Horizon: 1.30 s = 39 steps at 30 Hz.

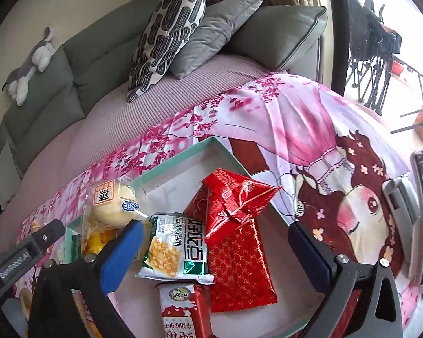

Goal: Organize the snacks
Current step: 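Move both open tools back toward the yellow bread pack and white bag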

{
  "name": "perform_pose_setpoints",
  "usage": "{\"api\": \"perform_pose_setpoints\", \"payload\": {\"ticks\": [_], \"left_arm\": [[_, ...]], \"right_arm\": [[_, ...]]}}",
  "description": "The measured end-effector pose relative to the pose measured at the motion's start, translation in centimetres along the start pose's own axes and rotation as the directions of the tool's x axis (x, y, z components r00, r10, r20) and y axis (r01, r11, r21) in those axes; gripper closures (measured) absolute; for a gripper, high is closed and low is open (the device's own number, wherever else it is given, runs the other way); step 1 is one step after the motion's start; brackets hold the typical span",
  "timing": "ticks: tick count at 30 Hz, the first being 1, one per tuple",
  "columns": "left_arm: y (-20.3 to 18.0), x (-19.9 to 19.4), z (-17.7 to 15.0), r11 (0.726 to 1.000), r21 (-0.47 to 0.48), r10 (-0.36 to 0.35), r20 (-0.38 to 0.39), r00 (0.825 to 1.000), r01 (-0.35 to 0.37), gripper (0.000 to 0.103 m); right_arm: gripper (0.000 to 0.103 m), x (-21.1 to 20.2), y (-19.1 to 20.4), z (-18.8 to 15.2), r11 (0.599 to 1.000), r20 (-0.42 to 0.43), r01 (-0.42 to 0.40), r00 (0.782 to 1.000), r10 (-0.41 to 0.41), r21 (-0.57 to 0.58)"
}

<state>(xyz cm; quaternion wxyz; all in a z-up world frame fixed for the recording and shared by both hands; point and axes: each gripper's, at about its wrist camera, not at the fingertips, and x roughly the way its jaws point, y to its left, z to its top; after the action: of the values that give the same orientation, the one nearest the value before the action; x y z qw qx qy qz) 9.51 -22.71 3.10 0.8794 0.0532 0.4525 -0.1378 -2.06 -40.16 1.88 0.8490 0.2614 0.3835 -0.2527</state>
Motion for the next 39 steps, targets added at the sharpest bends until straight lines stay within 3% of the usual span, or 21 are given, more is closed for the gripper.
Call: {"api": "perform_pose_setpoints", "payload": {"ticks": [1,3,7,23,39], "left_arm": [[0.3,0.0,-0.1,1.0,-0.006,0.02,0.005,1.0,-0.02,0.008],[0.9,0.0,-0.2,0.999,-0.015,0.051,0.015,0.999,-0.051,0.006],[2.1,0.0,-0.4,0.994,-0.016,0.111,0.031,0.993,-0.111,0.005],[10.4,-0.1,-1.5,0.968,-0.103,0.231,0.009,0.973,-0.229,0.005],[19.0,0.8,-3.4,0.929,-0.224,0.291,-0.052,0.955,-0.296,0.005]], "right_arm": [[0.0,-0.2,0.0,0.0,1.0,0.0,0.004,1.0,-0.004,-0.001],[0.0,-0.6,0.2,0.0,1.0,-0.002,0.013,1.0,-0.013,0.0],[0.0,-1.0,1.3,0.0,1.0,-0.012,-0.005,1.0,0.004,-0.018],[0.0,-1.5,7.8,-0.9,0.99,-0.024,-0.121,0.993,0.12,-0.078],[0.0,-1.3,18.5,-5.0,0.917,-0.094,-0.251,0.968,0.233,-0.311]]}}
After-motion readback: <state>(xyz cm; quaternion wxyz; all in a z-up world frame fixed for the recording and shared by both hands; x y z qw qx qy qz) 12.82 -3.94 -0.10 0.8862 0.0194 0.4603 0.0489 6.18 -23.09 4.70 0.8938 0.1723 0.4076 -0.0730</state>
